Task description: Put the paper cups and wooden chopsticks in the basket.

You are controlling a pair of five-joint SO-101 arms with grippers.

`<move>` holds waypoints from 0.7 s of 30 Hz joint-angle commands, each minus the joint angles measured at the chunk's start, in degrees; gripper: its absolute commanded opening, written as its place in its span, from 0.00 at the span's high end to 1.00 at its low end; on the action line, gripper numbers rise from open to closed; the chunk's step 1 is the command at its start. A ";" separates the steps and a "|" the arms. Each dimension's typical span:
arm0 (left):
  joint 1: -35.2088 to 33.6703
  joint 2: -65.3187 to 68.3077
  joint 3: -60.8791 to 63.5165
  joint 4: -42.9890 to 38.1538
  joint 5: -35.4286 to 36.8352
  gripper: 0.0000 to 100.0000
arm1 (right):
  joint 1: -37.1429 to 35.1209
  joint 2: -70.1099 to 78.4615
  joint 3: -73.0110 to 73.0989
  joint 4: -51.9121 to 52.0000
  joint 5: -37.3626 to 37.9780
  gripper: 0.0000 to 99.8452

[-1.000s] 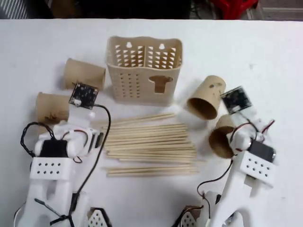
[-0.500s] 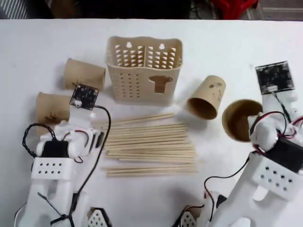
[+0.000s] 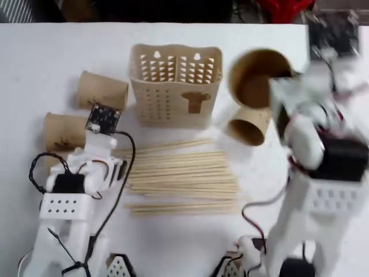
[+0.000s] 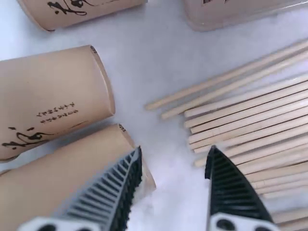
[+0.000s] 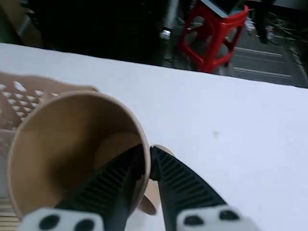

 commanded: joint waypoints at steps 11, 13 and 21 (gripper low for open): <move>-0.57 -1.01 -0.18 -1.23 0.62 0.77 | -11.03 37.58 -34.64 -3.03 -10.20 0.98; -0.48 -1.01 -0.18 -1.23 0.62 0.77 | -11.47 40.84 -36.66 -4.00 -10.29 0.98; -0.48 -1.01 -0.18 -1.05 0.62 0.77 | -11.03 48.31 -40.09 -2.42 -11.34 0.98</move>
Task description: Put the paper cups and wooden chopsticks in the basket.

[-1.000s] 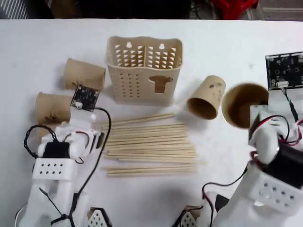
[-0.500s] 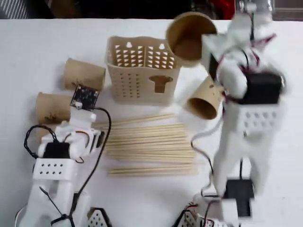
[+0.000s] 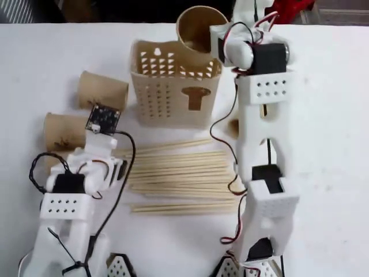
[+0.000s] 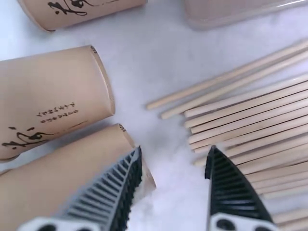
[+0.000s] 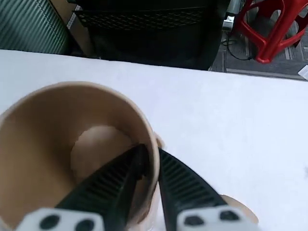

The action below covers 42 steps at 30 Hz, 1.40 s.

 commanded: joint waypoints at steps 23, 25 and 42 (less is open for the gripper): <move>-0.48 -1.01 -0.18 -0.88 0.62 0.77 | -2.68 -7.69 -2.29 12.18 -0.79 0.98; -0.48 -1.01 -0.09 -0.88 0.62 0.77 | -2.51 -7.34 -2.29 11.91 -0.79 0.98; -0.31 -1.27 0.35 -1.05 0.62 0.77 | 3.38 -6.90 -1.41 12.79 0.79 0.73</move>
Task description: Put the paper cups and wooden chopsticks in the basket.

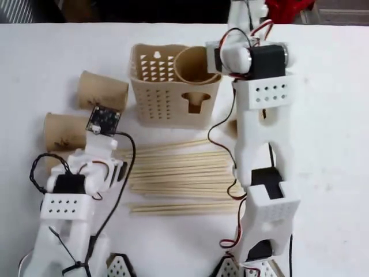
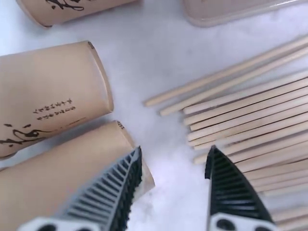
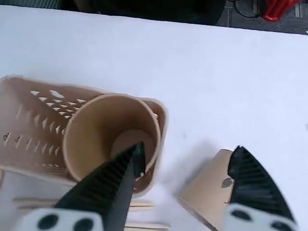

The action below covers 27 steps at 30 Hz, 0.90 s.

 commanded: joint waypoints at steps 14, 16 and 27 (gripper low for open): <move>-0.48 -1.19 -0.35 -1.23 0.62 0.77 | 15.08 -31.69 44.04 -6.46 39.12 0.68; -0.48 -1.19 -0.35 -1.23 0.62 0.77 | 17.27 -36.62 56.00 -13.41 41.93 0.67; -0.48 -1.01 -0.35 -1.32 0.62 0.77 | 15.34 -53.85 106.90 -50.68 46.24 0.67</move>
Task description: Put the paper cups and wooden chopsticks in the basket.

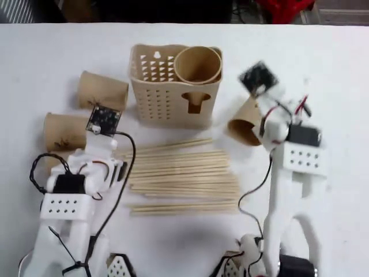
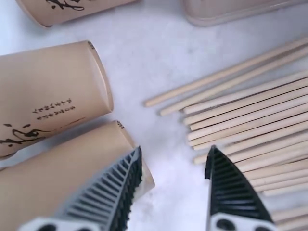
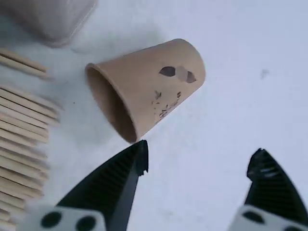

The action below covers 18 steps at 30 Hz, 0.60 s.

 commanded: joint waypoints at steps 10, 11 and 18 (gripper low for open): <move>-0.22 -1.01 -0.35 -1.32 0.62 0.77 | -3.65 1.36 15.65 -25.19 0.79 0.67; -0.22 -1.01 -0.35 -1.32 0.62 0.77 | -3.56 2.86 15.65 -27.30 0.79 0.67; -0.40 -1.01 -0.35 -1.32 0.62 0.77 | -2.42 15.16 14.51 -42.24 0.88 0.67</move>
